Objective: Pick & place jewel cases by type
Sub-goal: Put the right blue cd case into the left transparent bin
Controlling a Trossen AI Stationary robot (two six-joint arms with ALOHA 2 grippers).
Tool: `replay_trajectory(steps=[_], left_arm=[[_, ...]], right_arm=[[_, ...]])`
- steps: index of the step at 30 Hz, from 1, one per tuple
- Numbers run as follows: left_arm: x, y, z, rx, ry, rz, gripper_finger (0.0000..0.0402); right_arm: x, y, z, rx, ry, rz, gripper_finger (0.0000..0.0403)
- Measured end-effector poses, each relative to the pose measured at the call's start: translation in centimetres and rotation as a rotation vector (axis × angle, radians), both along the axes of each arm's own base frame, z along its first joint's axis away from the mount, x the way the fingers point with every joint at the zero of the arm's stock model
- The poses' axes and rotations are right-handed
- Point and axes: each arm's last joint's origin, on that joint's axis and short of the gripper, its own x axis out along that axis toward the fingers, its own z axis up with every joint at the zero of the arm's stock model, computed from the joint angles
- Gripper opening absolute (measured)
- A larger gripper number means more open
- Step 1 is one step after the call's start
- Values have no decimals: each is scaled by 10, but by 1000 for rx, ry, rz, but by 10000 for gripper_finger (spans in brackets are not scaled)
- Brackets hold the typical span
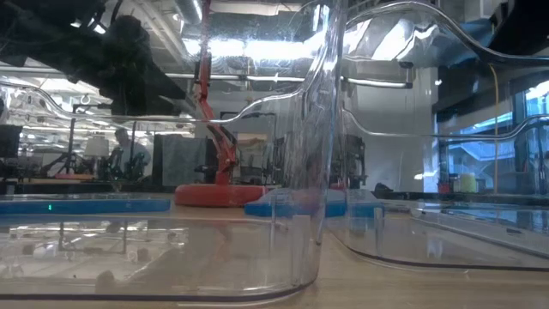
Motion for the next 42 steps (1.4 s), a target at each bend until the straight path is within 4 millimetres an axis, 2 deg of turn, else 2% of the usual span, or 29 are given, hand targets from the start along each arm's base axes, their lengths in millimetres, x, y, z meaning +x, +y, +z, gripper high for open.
replay_trajectory(steps=[4, 10, 14, 21, 25, 31, 35, 42], left_arm=[[-1, 0, -2, -8, 17, 10, 212], [-1, 0, -2, -14, 16, 14, 212], [-1, 1, -2, 3, 18, 30, 212], [-1, 1, -2, 9, 19, 34, 212], [-1, 1, -2, -3, 14, 38, 212], [-1, 1, -2, -4, 13, 39, 212], [-1, 1, -2, -4, 13, 39, 212], [-1, 1, -2, -4, 13, 39, 212]], right_arm=[[1, -5, -12, -69, 38, 25, 44], [2, -7, -19, 69, 95, -47, 56], [2, -11, -19, 84, 89, -120, 96], [-2, -22, -20, 169, 74, -381, 179], [0, -22, -20, 191, 59, -398, 206], [4, -20, -20, 235, 27, -403, 215], [1, -28, -21, 266, 69, -534, 216], [-1, -40, -28, 287, 167, -625, 216]])
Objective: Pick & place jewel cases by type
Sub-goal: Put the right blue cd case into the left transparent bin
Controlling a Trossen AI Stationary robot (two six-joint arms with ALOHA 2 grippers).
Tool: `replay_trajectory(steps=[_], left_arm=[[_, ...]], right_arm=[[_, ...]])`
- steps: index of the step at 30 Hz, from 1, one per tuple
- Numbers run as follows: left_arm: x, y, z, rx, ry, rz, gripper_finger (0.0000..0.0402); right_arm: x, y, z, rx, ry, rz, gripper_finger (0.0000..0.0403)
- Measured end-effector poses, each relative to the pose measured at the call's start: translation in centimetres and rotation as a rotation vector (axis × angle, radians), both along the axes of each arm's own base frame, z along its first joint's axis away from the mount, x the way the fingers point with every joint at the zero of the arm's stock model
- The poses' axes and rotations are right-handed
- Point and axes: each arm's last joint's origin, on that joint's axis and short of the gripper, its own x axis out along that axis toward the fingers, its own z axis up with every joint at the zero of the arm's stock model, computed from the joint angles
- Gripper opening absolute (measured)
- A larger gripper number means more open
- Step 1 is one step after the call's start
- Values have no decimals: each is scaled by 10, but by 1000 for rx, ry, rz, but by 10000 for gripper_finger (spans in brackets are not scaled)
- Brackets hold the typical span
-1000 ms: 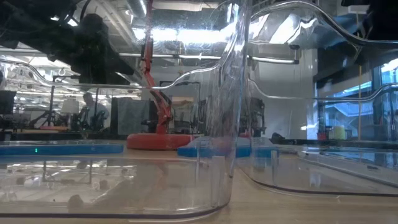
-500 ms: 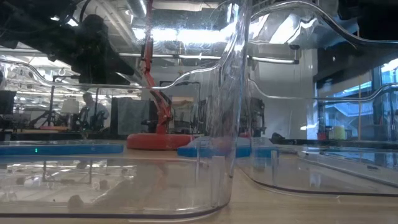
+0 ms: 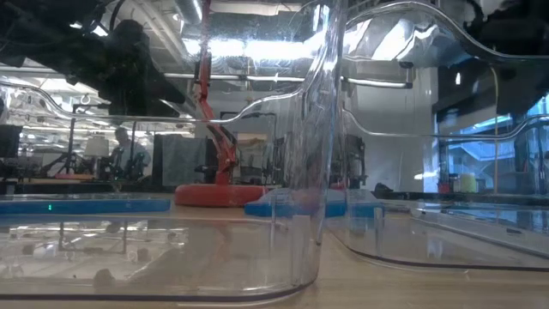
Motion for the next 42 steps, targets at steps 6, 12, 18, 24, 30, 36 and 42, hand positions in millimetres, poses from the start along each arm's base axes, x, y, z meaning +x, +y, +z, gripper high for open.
replay_trajectory(steps=[6, 12, 18, 24, 30, 36, 42], left_arm=[[0, 0, 0, 0, 0, 0, 212], [0, 0, 0, 0, 0, 0, 212], [0, 0, 0, 0, 0, 0, 212], [0, 0, 0, 1, -1, 2, 212], [0, 0, 0, 1, -1, 3, 212], [0, 0, 0, 1, -1, 3, 212], [0, 0, 0, 1, -1, 4, 212]], right_arm=[[-2, -9, -32, 54, 78, -33, 216], [2, -12, -53, 130, 108, 5, 216], [12, -12, -52, 200, 62, 96, 216], [16, -25, -53, 278, 99, 122, 216], [19, -43, -53, 271, 115, 155, 216], [20, -55, -53, 273, 140, 259, 216], [25, -61, -52, 286, 95, 268, 216]])
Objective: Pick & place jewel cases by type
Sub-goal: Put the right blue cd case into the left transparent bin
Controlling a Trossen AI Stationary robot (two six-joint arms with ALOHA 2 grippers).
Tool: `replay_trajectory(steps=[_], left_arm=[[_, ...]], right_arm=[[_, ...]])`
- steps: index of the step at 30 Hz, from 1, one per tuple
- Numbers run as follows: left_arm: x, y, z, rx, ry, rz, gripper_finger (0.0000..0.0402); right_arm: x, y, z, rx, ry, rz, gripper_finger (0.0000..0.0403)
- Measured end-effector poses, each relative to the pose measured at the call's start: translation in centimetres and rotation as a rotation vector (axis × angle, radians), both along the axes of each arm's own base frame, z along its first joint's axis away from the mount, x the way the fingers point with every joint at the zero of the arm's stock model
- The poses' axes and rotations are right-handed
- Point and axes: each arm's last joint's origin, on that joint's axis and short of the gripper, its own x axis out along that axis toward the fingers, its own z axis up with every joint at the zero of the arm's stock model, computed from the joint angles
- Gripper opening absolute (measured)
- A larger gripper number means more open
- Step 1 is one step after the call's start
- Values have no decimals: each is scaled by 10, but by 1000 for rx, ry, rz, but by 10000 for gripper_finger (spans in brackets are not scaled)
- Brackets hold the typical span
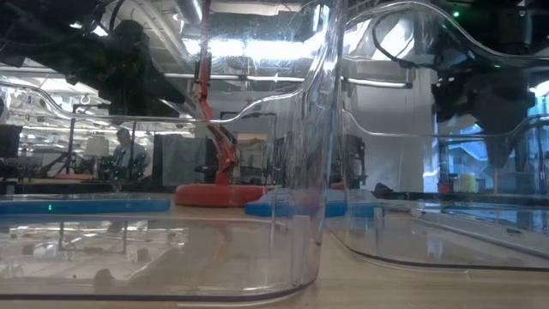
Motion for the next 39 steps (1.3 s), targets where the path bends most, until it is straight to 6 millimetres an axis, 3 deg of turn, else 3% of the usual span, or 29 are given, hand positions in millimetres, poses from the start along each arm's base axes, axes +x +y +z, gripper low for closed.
replay_trajectory(steps=[5, 19, 25, 39], left_arm=[[0, 0, 0, 0, 0, 1, 212], [0, 1, 0, 9, -1, 22, 212], [0, 1, 0, 11, -1, 27, 212], [0, 1, 0, 12, -1, 30, 212]], right_arm=[[3, -1, -3, -11, 0, 99, 216], [1, -1, -50, -19, 48, 168, 216], [1, -4, -54, -42, 65, 149, 216], [19, -36, -61, -144, -44, 95, 216]])
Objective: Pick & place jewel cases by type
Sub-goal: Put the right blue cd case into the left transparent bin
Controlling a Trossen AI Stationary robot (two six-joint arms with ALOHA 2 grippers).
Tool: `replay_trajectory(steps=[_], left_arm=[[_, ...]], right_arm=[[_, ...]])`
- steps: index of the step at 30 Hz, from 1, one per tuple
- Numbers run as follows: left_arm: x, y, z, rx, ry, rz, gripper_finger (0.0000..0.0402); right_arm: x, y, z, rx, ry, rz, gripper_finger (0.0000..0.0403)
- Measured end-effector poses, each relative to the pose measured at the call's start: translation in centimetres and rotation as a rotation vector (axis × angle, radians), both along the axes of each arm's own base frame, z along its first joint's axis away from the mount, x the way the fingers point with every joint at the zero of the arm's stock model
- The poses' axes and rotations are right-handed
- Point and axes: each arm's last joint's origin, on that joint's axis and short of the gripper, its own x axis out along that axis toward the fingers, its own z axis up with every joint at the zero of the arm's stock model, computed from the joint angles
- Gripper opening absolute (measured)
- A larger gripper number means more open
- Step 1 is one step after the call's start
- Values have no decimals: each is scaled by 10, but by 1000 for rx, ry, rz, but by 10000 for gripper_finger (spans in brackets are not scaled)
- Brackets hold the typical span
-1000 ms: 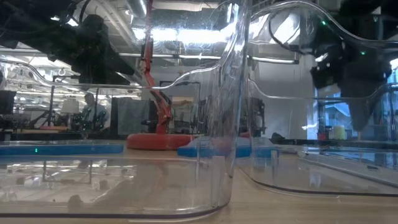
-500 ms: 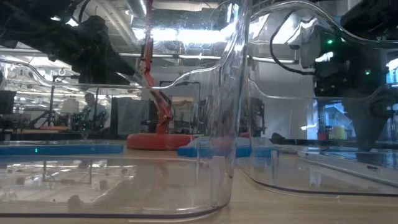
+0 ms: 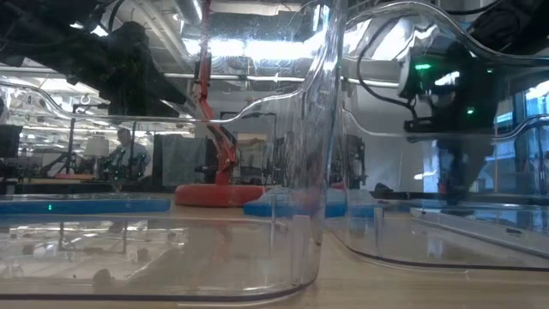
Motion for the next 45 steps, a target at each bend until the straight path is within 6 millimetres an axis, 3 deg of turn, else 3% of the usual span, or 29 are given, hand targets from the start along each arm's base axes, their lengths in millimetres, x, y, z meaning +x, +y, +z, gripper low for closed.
replay_trajectory(steps=[15, 25, 40, 45], left_arm=[[0, 0, 0, 11, 3, 9, 212], [0, 0, 0, 12, 3, 9, 212], [9, -4, 23, 203, -155, -170, 212], [29, -6, 31, 202, -98, -181, 212]], right_arm=[[19, -31, -2, -88, -178, 35, 216], [31, -38, -10, -102, -211, 80, 216], [56, -36, 27, -152, -191, 290, 216], [57, -27, 45, -160, -270, 276, 216]])
